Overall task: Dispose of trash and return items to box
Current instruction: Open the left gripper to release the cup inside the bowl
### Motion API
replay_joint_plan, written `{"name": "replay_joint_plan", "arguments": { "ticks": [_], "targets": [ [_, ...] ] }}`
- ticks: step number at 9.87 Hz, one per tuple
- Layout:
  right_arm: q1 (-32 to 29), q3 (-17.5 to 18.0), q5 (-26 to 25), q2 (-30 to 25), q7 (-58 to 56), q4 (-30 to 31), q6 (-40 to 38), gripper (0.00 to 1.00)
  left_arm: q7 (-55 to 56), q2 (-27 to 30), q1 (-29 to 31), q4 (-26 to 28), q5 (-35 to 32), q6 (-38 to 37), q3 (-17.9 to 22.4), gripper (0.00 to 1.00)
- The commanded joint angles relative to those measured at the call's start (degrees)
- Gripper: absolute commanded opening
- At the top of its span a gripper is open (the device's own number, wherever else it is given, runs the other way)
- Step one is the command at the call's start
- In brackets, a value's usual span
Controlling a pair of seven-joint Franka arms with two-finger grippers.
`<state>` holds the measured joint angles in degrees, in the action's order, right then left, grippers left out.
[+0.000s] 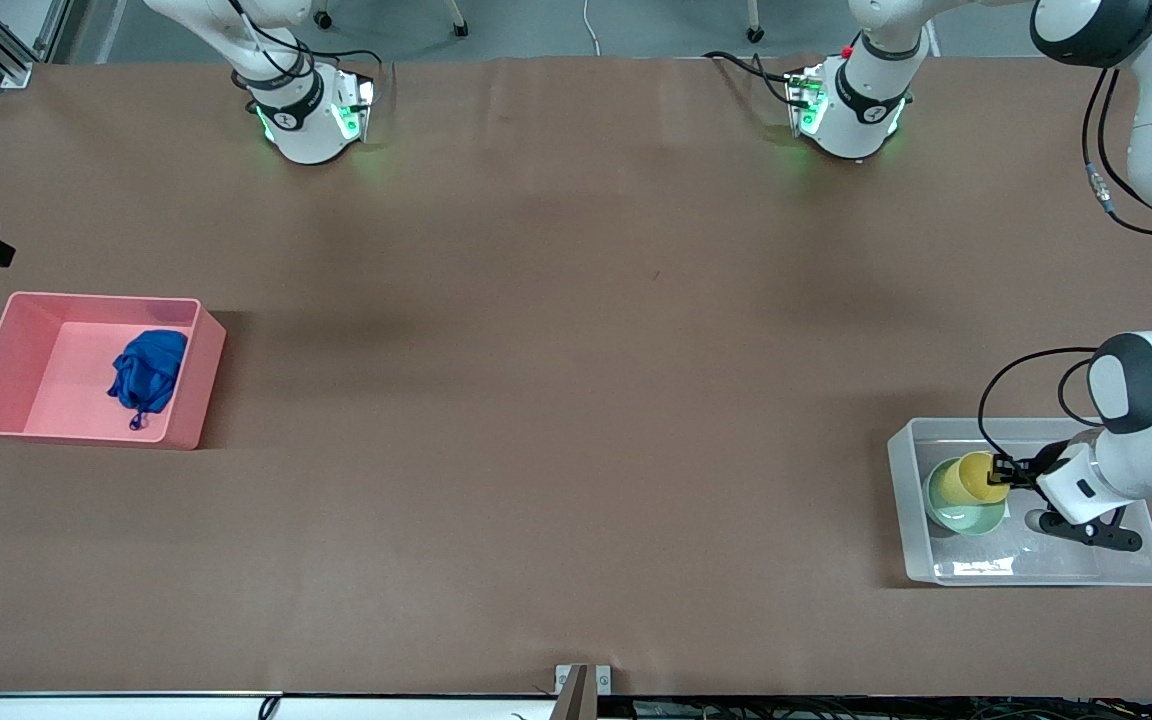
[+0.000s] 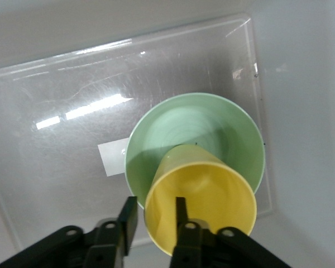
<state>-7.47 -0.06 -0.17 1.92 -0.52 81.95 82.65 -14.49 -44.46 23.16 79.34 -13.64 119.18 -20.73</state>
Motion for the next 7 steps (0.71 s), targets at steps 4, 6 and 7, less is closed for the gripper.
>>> {"name": "replay_joint_plan", "arguments": {
  "ticks": [4,6,7],
  "targets": [
    [0.00,-0.03,-0.01,-0.78,0.08,0.58,0.23,1.00,4.19,18.05,-0.31,4.06,-0.43,-4.63,-3.17,1.00],
    [0.00,-0.03,-0.01,-0.78,0.08,0.58,0.06,1.00,5.79,25.27,-0.31,4.24,-0.34,-12.62,-4.75,1.00],
    [0.00,-0.03,-0.01,-0.78,0.08,0.58,-0.03,1.00,5.79,28.17,-0.22,4.33,0.36,-15.61,-5.02,1.00]
  ]
}}
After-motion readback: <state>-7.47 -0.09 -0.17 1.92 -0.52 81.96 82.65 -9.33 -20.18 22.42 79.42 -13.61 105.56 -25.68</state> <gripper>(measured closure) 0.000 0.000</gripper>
